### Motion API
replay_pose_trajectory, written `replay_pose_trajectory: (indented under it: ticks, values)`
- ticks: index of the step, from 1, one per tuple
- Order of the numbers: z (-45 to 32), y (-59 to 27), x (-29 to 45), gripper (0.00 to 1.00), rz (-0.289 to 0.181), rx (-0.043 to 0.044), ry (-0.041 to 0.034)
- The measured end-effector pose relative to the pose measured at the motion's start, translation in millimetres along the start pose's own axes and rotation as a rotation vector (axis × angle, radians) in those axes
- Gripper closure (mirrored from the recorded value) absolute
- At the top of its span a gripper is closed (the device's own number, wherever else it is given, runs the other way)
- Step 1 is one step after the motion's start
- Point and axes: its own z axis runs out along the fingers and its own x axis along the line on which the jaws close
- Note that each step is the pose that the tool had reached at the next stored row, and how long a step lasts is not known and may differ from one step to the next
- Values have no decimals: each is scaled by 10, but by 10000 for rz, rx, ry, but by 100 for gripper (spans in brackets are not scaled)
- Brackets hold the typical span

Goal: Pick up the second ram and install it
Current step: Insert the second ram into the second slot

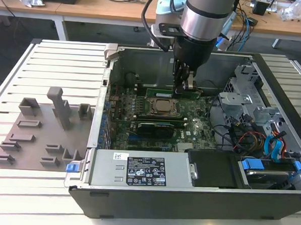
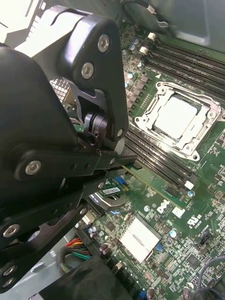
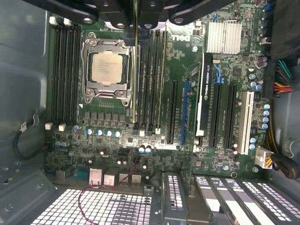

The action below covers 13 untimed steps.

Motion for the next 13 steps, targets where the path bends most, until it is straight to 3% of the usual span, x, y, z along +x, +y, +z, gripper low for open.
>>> replay_pose_trajectory:
  ticks: [2, 4, 8, 11, 13]
  values:
    - [18, 5, 2, 86, -1, -1, 3]
    - [128, 6, 8, 86, 0, -1, 2]
    - [215, 21, 10, 86, -2, 0, -10]
    - [321, 36, 22, 86, -1, -1, -15]
    - [393, 42, 38, 86, 371, 18, -36]
